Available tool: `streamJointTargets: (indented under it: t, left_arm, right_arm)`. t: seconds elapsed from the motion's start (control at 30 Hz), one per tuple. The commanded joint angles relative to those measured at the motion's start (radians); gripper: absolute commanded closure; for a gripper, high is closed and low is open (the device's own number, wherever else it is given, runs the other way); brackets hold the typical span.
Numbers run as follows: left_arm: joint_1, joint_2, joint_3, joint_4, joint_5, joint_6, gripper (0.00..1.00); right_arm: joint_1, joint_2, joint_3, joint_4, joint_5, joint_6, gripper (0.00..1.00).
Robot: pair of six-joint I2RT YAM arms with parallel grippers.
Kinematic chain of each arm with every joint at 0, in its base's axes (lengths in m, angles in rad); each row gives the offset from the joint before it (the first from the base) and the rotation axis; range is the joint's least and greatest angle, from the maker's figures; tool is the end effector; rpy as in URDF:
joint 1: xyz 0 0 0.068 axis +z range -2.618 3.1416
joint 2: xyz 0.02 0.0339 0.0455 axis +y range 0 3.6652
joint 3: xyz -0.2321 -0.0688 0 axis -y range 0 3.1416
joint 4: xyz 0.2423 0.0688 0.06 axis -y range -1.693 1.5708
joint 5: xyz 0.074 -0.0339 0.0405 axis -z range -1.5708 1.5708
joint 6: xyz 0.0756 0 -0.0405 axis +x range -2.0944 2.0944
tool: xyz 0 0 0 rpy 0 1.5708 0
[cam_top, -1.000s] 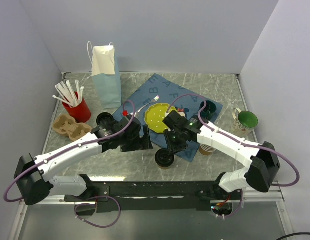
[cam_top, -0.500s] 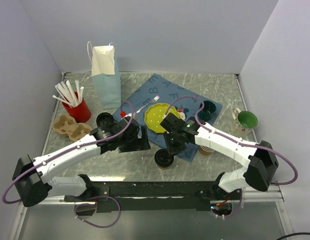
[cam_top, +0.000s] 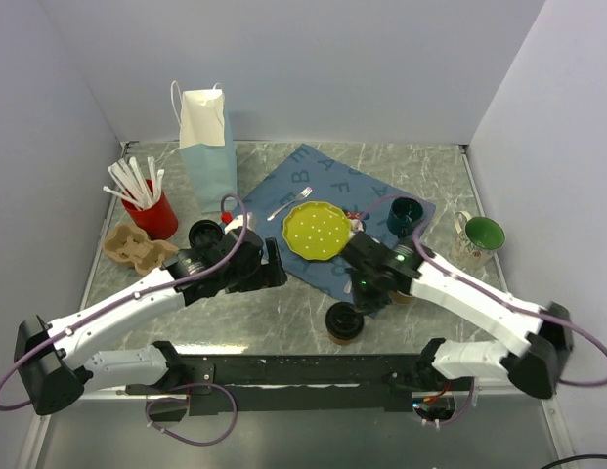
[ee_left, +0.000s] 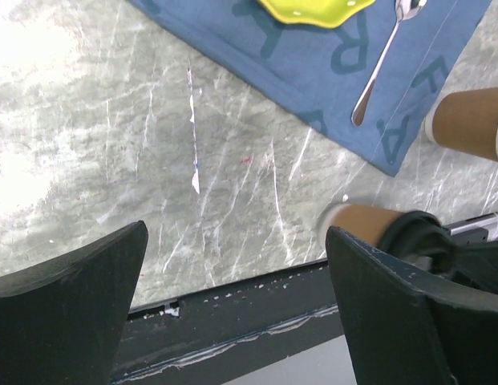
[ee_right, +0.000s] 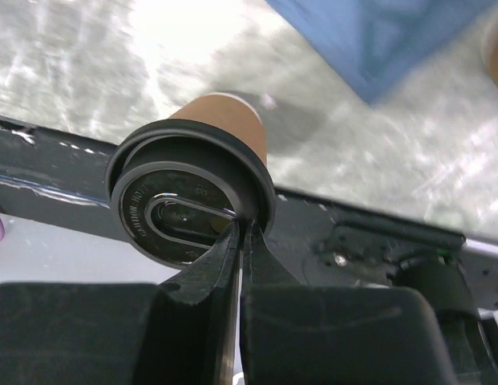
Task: Pack the takeout coffee
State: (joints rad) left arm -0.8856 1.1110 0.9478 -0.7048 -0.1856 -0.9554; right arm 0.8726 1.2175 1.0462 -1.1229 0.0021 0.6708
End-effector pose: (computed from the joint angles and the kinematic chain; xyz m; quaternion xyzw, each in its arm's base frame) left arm 0.1764 -0.1938 0.2282 -0.0645 0.9332 -0.2201 0.2767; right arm 0.1477 0.1757 0.2052 -0.0996 0.9854 0.0954 0.0995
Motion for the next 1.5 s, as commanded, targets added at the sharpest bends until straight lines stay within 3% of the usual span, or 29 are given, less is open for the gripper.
streamJointTargets:
  t: [0.0, 0.3, 0.57, 1.4, 1.47]
  left_arm:
    - [0.005, -0.023, 0.011, 0.022, -0.035, -0.006, 0.01]
    - [0.007, 0.019, 0.046, 0.021, -0.032, 0.018, 0.01]
    - [0.007, 0.039, 0.068, 0.001, -0.031, 0.04, 0.01]
    - [0.028, 0.033, 0.088, -0.018, -0.066, 0.098, 0.01]
    - [0.034, 0.029, 0.086, -0.018, -0.068, 0.099, 0.01]
  right_arm:
    - [-0.066, -0.16, -0.101, -0.146, 0.067, 0.096, 1.0]
    - [-0.124, -0.341, -0.207, -0.276, 0.215, 0.298, 1.0]
    - [-0.21, -0.397, -0.245, -0.298, 0.329, 0.325, 1.0]
    - [-0.23, -0.374, -0.216, -0.437, 0.4, 0.474, 1.0]
    - [-0.23, -0.368, -0.212, -0.443, 0.403, 0.475, 0.96]
